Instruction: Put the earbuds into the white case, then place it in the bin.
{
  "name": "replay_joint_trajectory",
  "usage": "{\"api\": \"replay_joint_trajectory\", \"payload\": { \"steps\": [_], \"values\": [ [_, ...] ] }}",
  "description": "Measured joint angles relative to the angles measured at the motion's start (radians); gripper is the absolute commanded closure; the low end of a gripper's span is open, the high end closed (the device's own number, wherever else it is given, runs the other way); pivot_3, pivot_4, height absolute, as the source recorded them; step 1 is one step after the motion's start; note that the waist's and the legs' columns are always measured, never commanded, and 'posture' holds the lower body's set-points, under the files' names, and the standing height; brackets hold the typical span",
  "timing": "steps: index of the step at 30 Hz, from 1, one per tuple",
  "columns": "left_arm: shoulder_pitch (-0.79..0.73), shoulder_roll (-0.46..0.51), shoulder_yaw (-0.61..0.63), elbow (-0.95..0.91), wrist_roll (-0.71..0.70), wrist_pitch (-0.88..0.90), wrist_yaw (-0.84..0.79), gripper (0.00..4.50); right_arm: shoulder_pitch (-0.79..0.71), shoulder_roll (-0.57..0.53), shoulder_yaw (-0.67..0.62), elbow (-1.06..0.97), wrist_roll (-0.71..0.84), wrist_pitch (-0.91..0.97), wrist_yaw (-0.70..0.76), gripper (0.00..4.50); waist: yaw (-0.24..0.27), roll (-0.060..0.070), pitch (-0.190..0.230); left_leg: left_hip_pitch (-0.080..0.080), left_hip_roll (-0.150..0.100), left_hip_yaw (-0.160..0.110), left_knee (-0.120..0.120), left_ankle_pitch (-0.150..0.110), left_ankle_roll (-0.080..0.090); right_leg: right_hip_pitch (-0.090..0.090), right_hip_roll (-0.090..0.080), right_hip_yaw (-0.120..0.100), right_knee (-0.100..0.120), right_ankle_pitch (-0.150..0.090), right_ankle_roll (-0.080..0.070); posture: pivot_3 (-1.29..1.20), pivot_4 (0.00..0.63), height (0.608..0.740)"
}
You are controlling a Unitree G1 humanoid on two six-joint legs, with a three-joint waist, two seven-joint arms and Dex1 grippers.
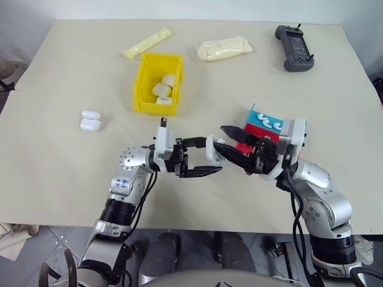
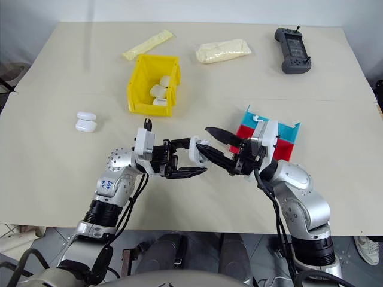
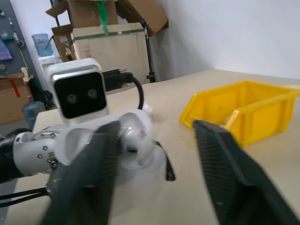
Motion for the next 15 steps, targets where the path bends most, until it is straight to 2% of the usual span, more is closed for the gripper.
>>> {"api": "replay_joint_trajectory", "payload": {
  "steps": [3, 9, 15],
  "values": [
    [-0.004, -0.006, 0.0, 0.0, -0.001, -0.011, -0.005, 1.73, -0.012, -0.015, -0.024, 0.0, 0.02, 0.023, -0.01, 0.09, 0.0, 0.0, 0.0, 0.0, 0.0, 0.0, 0.0, 0.0, 0.0, 0.0, 0.0, 0.0, 0.0, 0.0, 0.0, 0.0, 0.15, 0.74],
    [-0.004, -0.02, 0.002, -0.001, -0.002, -0.018, 0.006, 1.73, -0.018, -0.089, -0.073, -0.023, 0.069, 0.044, 0.012, 0.03, 0.002, 0.0, 0.0, 0.0, 0.0, 0.0, 0.0, 0.0, 0.0, 0.0, 0.0, 0.0, 0.0, 0.0, 0.0, 0.0, 0.15, 0.74],
    [0.005, -0.012, 0.004, -0.002, -0.001, -0.018, 0.006, 1.73, 0.105, -0.243, -0.251, -0.051, 0.064, 0.013, 0.071, 0.03, 0.005, 0.0, 0.0, 0.0, 0.0, 0.0, 0.0, 0.0, 0.0, 0.001, 0.0, -0.001, -0.001, 0.0, 0.0, 0.0, 0.15, 0.74]
  ]
}}
